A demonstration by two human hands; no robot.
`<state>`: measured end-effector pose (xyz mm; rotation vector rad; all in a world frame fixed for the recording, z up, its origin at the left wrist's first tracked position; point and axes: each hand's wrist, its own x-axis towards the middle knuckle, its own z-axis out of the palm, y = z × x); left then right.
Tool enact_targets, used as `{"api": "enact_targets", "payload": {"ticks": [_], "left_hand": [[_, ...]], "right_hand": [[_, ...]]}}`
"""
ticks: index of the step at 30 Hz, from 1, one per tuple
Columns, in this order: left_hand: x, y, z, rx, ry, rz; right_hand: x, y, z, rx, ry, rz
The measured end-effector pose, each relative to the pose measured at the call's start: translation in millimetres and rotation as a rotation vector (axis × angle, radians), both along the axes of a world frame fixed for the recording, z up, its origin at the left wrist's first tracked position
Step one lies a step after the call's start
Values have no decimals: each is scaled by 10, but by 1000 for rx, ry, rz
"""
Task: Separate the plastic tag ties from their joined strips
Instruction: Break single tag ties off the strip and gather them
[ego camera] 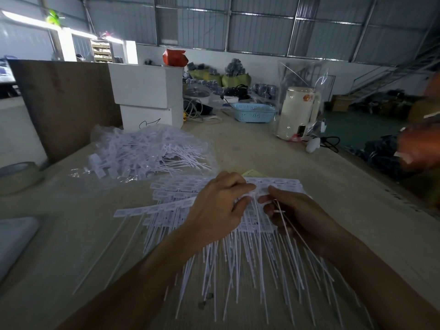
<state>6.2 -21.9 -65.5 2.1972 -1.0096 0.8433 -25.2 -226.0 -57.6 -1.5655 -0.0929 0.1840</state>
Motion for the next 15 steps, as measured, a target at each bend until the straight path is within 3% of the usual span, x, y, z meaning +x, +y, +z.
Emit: {"api": "enact_targets", "payload": {"ticks": [7,15], "left_hand": [[-17,12,5,30,-29,19],[-34,6,9,27,93,51]], "right_hand": [[-44,39,24,-90,-94,-38],[-88,81,60,-153,-155,-41]]}}
